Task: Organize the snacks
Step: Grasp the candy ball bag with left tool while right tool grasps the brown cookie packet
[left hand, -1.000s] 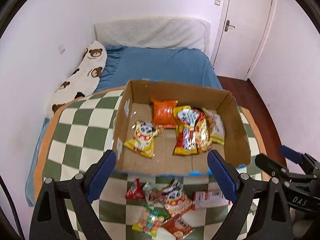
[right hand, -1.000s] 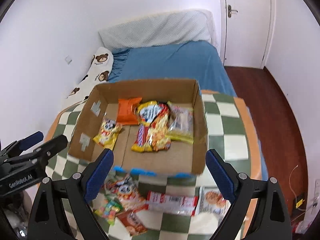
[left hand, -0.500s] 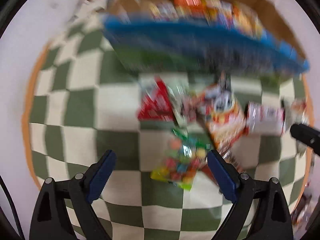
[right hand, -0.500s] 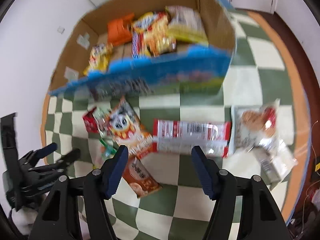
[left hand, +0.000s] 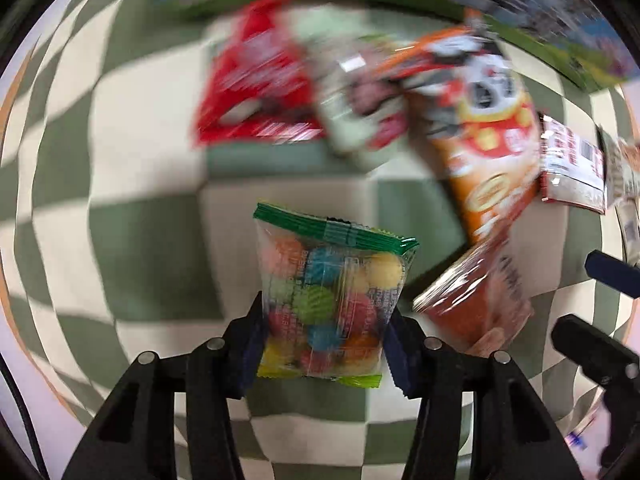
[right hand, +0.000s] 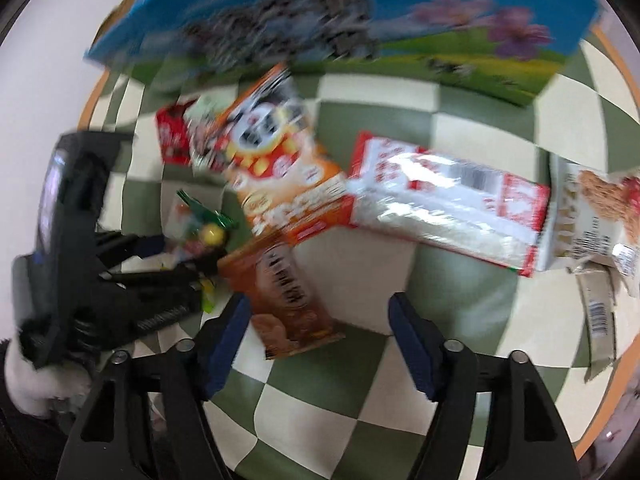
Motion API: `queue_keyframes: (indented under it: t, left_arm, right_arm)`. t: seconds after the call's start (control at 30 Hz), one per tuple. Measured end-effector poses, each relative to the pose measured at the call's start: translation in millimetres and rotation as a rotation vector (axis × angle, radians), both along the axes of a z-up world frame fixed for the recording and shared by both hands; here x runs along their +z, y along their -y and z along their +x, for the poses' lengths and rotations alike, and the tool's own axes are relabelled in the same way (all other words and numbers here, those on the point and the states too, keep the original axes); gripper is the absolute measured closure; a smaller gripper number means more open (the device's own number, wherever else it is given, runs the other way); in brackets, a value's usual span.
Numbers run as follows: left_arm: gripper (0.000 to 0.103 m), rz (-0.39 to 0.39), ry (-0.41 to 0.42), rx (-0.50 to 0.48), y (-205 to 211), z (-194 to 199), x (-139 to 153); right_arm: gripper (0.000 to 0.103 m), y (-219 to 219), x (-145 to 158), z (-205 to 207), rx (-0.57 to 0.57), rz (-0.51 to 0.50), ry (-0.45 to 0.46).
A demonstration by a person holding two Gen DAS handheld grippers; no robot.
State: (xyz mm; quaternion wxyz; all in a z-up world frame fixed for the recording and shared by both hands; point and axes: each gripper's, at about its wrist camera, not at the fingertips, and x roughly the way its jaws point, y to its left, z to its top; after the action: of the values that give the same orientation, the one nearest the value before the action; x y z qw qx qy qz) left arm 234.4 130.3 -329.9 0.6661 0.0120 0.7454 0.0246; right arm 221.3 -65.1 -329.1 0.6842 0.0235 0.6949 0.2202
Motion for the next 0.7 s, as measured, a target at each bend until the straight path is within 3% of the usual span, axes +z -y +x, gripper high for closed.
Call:
queue_keyframes:
  t: [0.13,0.3,0.37,0.47,0.6,0.7]
  left_arm:
    - [0.054,-0.036,-0.019,0.092,-30,-24,-3]
    - [0.054,-0.064,-0.009,0.067,-34,-37,-7]
    - [0.054,-0.071,-0.001,0.059,-34,-39,-9]
    - [0.054,-0.077,0.007,0.056,-38,-44,-11]
    - [0.054,-0.056,0.017,0.032,-36,-41,-10]
    - [0.046,-0.056,0.006,0.020,-23,-38,-14]
  right_arm:
    - [0.024,-37,-16,-9,0.093,-0.081,0.024]
    - [0.024,-78,-43,-19,0.177,-0.186,0.020]
    - [0.035,-78,-47,-20,0.123,-0.231,0.037]
    - [0.040,-58,-49,-20,-0.061,-0.217,-0.032]
    - [0.040,-25,-56,-33,-0.290,-0.098,-0.213]
    - [0.036,-15,-60,-37,-0.338,-0.032,-0.272]
